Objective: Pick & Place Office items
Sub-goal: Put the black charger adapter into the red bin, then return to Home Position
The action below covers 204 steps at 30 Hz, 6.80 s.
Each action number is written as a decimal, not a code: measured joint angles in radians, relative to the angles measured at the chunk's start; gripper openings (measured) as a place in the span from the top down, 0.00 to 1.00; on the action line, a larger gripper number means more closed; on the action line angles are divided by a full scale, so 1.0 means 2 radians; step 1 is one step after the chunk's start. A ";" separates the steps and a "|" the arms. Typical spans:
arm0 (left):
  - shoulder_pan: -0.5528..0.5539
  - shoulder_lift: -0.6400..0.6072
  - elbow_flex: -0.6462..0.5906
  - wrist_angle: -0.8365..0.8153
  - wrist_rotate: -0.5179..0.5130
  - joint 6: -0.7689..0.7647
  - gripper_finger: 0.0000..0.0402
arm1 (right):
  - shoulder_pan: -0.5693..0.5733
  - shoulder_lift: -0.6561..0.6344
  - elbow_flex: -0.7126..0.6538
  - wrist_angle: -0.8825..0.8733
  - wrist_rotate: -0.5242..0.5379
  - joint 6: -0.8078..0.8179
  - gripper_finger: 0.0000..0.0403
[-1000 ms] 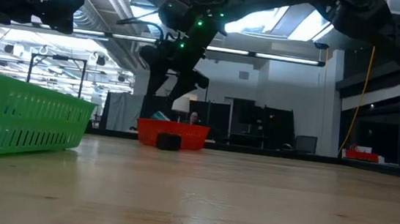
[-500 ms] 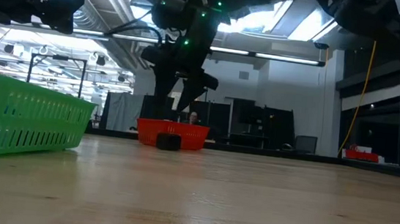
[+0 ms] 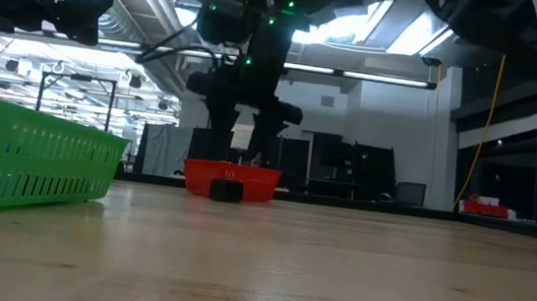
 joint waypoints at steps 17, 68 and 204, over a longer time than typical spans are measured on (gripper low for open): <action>0.000 0.000 0.000 0.000 0.000 0.000 0.40 | -0.015 0.055 -0.001 0.015 -0.018 -0.001 0.12; 0.000 0.000 0.000 0.000 0.000 0.000 0.40 | 0.030 0.038 -0.001 0.167 -0.116 0.010 0.34; 0.000 0.000 0.000 0.000 0.000 0.000 0.40 | 0.201 -1.189 -1.115 0.562 -0.134 -0.383 0.15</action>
